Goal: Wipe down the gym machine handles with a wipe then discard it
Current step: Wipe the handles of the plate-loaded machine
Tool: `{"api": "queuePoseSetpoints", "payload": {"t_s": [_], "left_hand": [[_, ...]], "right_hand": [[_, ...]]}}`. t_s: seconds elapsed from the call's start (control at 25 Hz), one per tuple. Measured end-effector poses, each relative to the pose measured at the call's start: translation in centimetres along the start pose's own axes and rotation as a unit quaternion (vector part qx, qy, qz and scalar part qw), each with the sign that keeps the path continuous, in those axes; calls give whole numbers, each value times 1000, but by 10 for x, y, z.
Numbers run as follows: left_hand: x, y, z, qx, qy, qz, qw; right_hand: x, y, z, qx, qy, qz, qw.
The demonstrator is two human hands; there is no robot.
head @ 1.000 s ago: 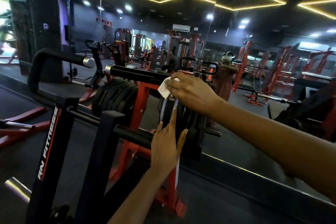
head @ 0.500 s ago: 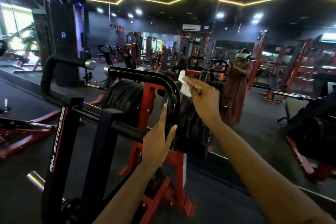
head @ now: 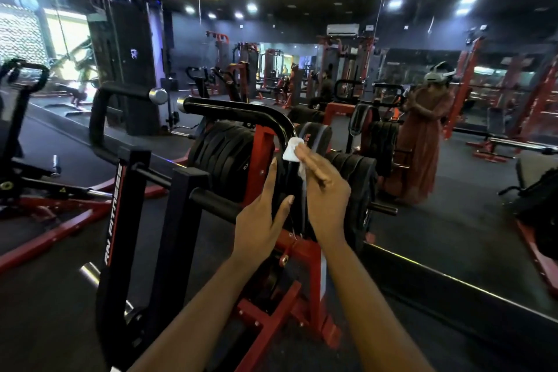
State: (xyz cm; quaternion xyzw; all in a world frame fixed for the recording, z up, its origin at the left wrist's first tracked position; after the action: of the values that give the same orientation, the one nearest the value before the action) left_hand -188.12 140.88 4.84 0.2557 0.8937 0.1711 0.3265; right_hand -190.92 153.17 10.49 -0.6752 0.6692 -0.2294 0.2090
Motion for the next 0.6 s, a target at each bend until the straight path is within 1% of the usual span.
{"api": "queuePoseSetpoints", "payload": {"t_s": [0.12,0.2,0.32,0.4,0.44,0.52,0.6], "left_hand": [[0,0,0,-2,0,10,1000],[-2,0,0,2,1,12,1000],[1,-2,0,15,-19,35,999],[4,-9,4,6,-55,51,997],[4,-15,6,1,-67,41,997],[-7,-27,13,9,-51,-13,999],[-21,-35,17,51,-26,-89,994]], "right_hand": [[-3,7,39,18,10,33,999],[-8,0,40,11,16,46,999],[-9,-27,3,-60,31,108,992],[8,-39,-7,-106,-3,170,980],[16,-42,-2,-133,-21,214,968],[27,-40,25,-182,-49,298,936],[28,-33,48,-192,-69,333,921]]}}
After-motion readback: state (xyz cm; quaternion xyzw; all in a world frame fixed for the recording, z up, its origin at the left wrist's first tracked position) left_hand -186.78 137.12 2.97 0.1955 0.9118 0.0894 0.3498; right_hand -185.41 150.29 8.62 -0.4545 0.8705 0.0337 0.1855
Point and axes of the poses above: each hand's wrist, its own z-axis away from the middle knuckle, its own x-axis out of the palm, y = z × x, the point moved 10 cm from there along -z, towards the middle knuckle, and after that the axes turned 5 degrees about -z, right-handed, at the moved point
